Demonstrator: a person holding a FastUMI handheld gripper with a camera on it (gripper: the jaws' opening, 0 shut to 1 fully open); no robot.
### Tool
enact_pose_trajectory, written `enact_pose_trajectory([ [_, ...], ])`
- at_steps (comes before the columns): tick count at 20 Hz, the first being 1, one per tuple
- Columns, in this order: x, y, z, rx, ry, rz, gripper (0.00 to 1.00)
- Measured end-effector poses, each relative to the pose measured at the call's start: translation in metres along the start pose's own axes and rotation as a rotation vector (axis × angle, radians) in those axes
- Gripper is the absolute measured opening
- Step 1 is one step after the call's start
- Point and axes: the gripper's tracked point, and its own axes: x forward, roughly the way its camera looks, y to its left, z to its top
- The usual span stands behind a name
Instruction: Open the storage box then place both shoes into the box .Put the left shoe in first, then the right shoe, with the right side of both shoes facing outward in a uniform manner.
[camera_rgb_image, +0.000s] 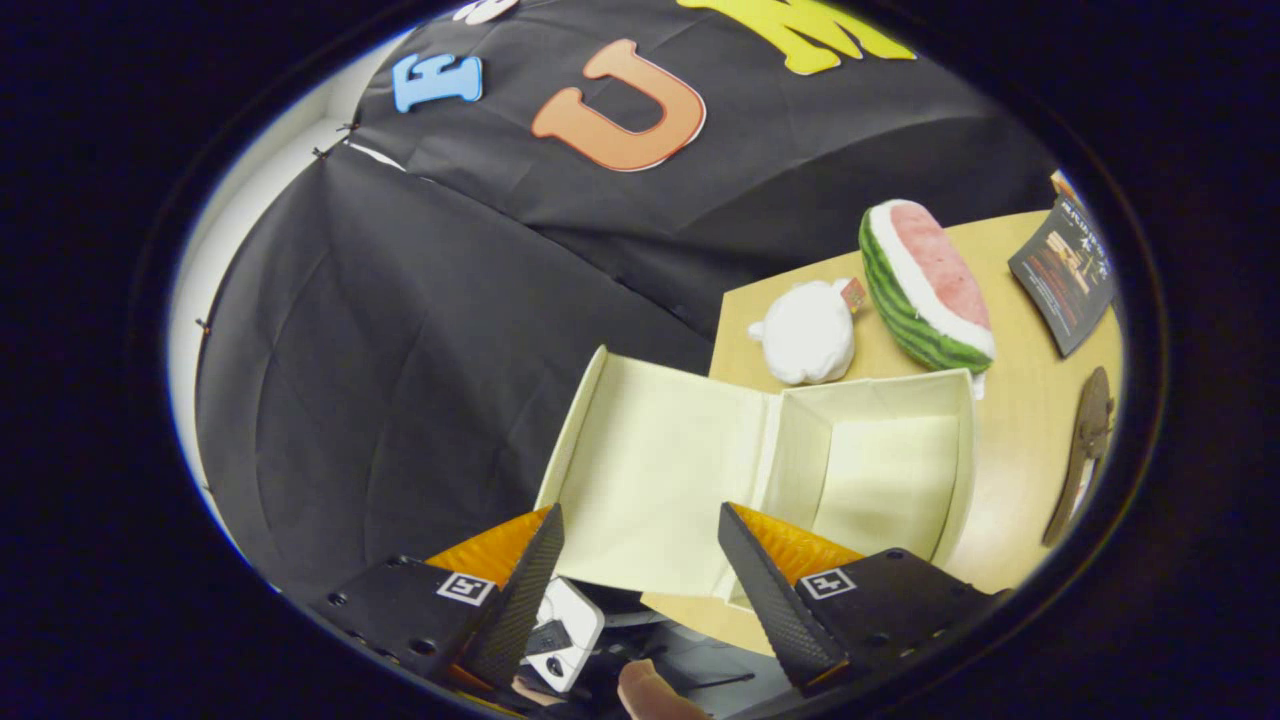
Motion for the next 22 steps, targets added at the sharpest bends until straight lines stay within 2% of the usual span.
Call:
enact_pose_trajectory([
  [3,-0.023,-0.041,0.001,0.0,-0.012,-0.074,0.95],
  [8,-0.079,-0.15,0.009,0.007,-0.055,-0.241,0.95],
  [12,-0.125,-0.252,0.0,-0.002,-0.039,-0.411,0.95],
  [15,-0.157,-0.338,-0.013,-0.038,-0.01,-0.594,0.94],
  [19,-0.175,-0.428,-0.047,-0.041,0.132,-0.786,0.82],
  [22,-0.166,-0.466,-0.061,-0.013,0.225,-0.844,0.72],
])
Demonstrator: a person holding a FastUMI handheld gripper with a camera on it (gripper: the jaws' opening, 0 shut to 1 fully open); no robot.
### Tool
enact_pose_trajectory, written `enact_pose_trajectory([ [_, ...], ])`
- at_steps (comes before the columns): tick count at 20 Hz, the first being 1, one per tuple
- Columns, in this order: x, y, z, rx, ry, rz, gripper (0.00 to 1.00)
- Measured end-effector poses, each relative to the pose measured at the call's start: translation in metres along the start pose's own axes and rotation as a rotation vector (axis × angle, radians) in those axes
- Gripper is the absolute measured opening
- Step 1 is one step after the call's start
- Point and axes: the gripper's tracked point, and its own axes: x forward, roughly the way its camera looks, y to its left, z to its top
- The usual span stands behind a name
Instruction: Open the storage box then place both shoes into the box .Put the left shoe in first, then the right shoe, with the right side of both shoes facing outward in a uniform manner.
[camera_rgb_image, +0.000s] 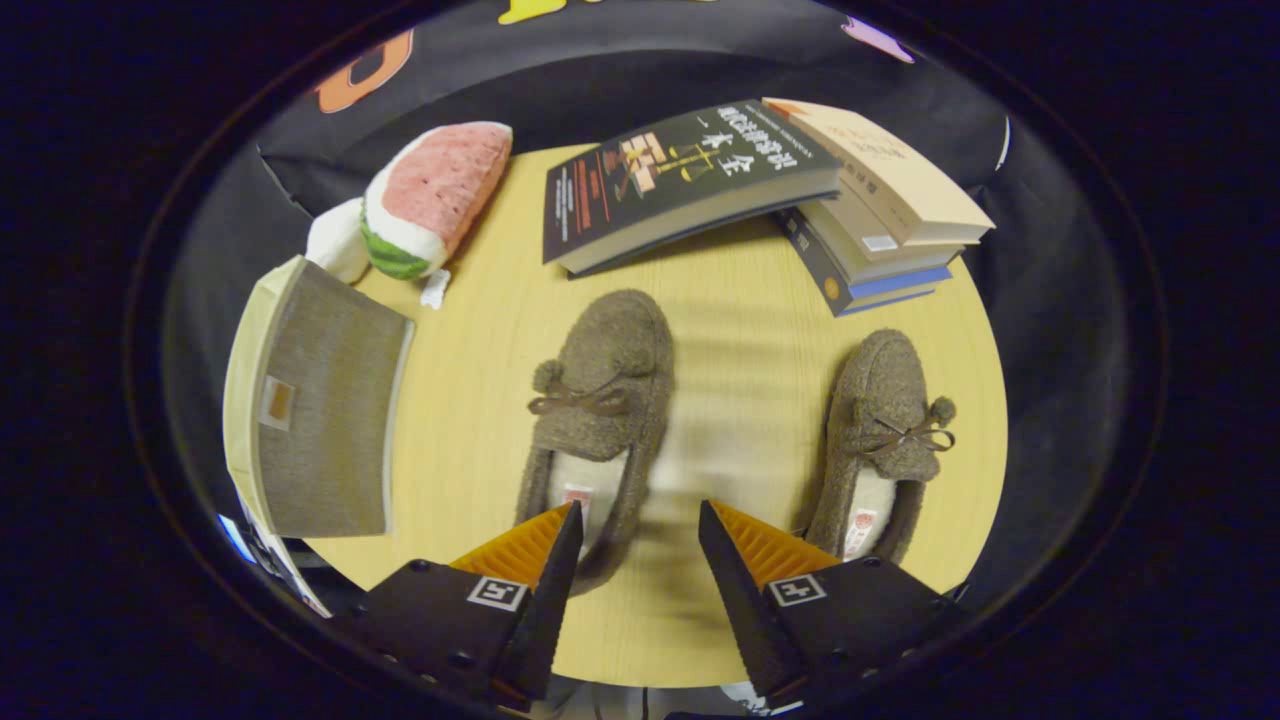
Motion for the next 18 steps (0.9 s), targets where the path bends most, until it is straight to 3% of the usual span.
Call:
enact_pose_trajectory([
  [6,0.028,-0.003,0.019,0.002,-0.018,-0.054,0.59],
  [8,0.04,0.003,0.01,0.042,0.041,-0.015,0.46],
  [9,0.041,0.005,0.008,0.073,0.055,0.007,0.31],
  [10,0.043,0.006,0.013,0.093,0.04,0.019,0.24],
  [12,0.039,0.014,0.011,0.082,0.066,0.061,0.22],
  [13,0.044,0.012,0.012,0.077,0.049,0.063,0.04],
  [18,0.03,0.023,0.001,0.105,0.067,0.136,0.0],
])
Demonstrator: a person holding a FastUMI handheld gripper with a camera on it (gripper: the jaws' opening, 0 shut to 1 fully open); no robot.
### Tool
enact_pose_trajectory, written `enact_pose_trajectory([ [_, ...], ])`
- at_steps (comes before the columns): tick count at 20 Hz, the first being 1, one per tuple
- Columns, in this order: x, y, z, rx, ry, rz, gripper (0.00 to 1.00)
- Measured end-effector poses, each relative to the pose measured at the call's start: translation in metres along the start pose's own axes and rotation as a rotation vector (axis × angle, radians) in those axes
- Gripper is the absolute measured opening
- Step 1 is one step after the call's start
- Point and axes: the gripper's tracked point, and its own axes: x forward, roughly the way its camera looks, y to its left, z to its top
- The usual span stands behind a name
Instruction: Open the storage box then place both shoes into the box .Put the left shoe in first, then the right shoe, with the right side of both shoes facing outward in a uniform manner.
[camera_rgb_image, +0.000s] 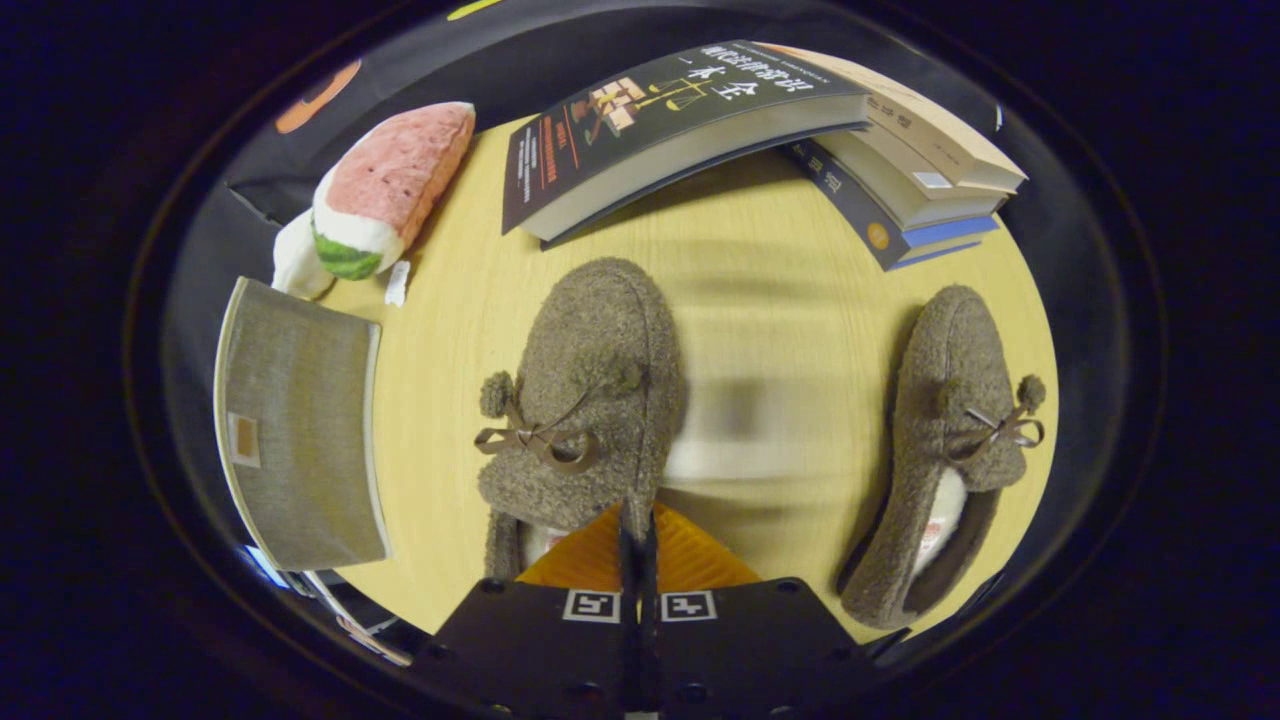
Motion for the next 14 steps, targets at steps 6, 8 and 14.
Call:
enact_pose_trajectory([
  [6,-0.044,0.009,-0.012,0.123,-0.036,0.09,0.0],
  [8,-0.067,0.019,-0.012,0.138,-0.067,0.118,0.0],
  [14,-0.14,0.078,0.004,0.126,-0.185,0.196,0.0],
])
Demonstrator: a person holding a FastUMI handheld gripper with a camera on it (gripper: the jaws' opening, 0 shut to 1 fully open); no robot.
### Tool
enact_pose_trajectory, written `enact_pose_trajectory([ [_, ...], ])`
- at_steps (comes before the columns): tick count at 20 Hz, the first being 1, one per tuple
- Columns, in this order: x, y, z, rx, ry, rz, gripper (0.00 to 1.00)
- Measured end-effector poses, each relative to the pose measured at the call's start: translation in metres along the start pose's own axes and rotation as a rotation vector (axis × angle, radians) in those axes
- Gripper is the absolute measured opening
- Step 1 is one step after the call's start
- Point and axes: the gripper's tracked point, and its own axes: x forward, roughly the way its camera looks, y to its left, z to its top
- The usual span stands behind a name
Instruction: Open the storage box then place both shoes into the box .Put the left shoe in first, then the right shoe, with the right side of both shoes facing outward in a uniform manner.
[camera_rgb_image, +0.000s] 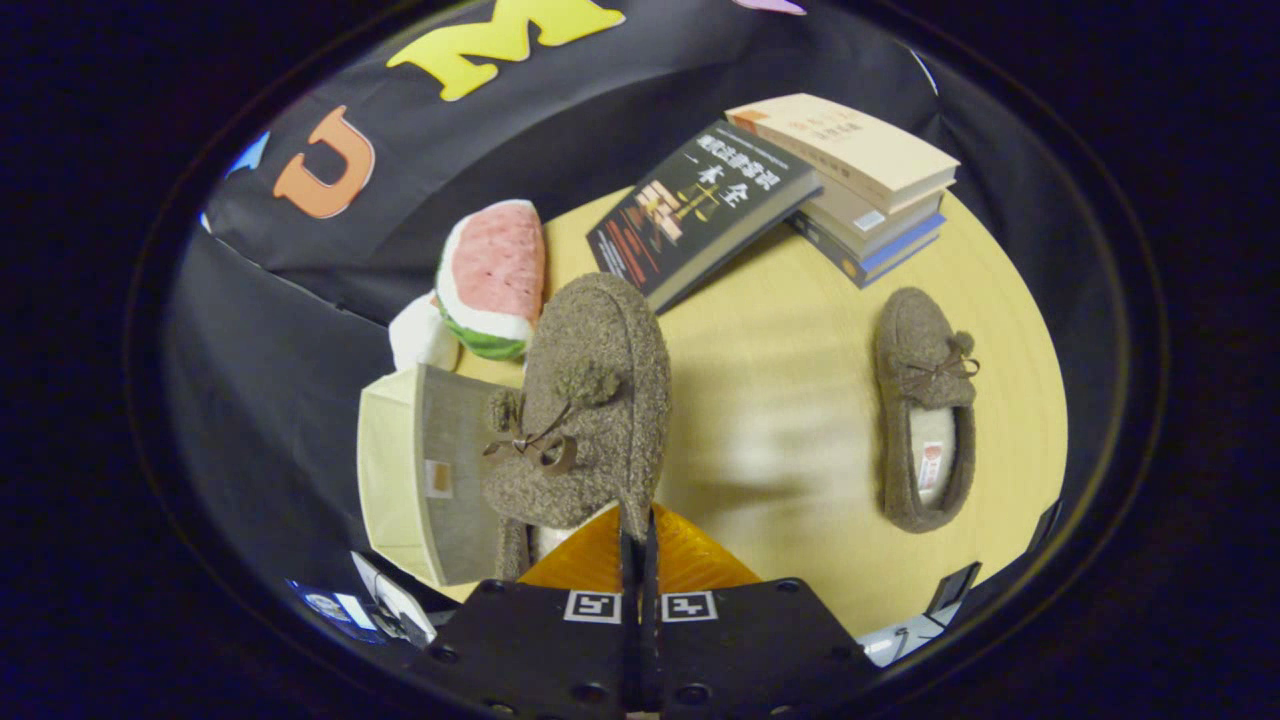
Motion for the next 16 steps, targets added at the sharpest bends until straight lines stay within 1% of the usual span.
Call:
enact_pose_trajectory([
  [3,-0.014,0.054,0.005,-0.044,-0.032,0.033,0.0],
  [6,-0.01,0.107,0.008,-0.098,-0.063,0.048,0.0],
  [9,0.012,0.161,-0.005,-0.118,-0.041,0.072,0.0],
  [12,0.046,0.21,-0.022,-0.133,-0.001,0.097,0.0],
  [14,0.073,0.23,-0.034,-0.14,0.024,0.074,0.0],
  [16,0.1,0.242,-0.049,-0.145,0.051,0.031,0.0],
])
